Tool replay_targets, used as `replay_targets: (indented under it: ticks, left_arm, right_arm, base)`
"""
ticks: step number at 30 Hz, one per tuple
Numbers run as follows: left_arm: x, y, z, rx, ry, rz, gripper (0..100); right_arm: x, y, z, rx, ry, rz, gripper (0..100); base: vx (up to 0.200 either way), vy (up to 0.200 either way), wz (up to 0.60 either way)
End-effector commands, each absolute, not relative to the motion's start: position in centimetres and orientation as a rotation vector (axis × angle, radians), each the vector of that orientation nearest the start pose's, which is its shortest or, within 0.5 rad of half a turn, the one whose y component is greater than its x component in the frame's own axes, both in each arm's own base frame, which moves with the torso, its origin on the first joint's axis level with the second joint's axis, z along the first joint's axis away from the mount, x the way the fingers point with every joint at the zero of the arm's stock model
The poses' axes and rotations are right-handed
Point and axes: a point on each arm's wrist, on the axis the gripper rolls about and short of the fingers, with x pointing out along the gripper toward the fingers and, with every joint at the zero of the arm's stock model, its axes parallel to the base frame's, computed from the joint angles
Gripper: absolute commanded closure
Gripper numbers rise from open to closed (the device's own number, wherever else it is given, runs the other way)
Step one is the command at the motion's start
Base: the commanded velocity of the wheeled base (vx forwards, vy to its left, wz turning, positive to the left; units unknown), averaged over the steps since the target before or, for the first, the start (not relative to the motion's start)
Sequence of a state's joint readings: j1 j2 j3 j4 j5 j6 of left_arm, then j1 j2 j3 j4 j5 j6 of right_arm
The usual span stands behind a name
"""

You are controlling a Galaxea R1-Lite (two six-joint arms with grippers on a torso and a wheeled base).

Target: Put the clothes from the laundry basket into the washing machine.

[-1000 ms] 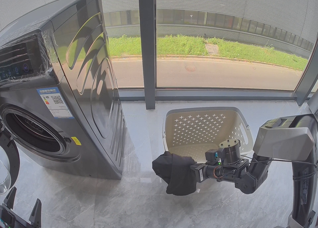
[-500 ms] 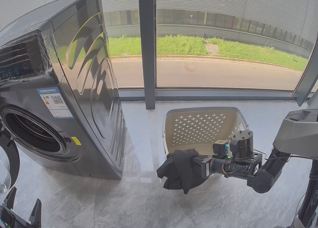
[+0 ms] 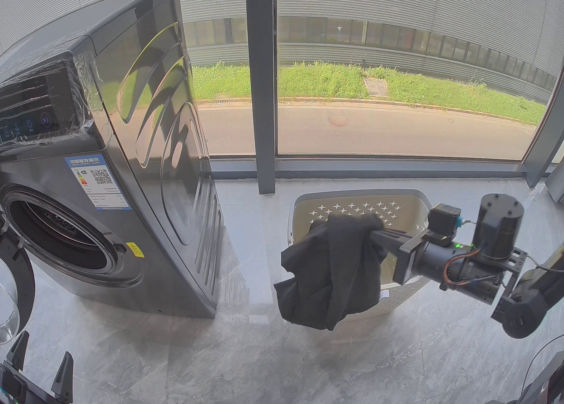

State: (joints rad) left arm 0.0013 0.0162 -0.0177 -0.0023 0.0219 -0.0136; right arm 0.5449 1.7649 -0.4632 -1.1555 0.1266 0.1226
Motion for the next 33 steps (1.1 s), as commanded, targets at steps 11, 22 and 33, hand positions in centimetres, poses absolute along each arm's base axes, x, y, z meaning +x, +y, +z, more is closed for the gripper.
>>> replay_targets:
  ticks: [11,22,33]
  left_arm:
    - [-2.3,0.0,7.6,-0.012,-0.005,0.014,0]
    - [-2.3,0.0,7.7,-0.015,-0.006,0.014,0]
    - [-2.3,0.0,7.6,-0.009,-0.005,0.012,0]
  right_arm:
    - [20.2,9.7,20.3,0.137,-0.098,0.491,100]
    - [20.5,9.6,20.1,0.123,-0.096,0.416,100]
    - [20.4,9.6,20.0,0.121,-0.094,0.419,100]
  base:
    - [0.0,0.0,0.0]
    - [0.0,0.0,0.0]
    - [-0.164,0.0,0.0]
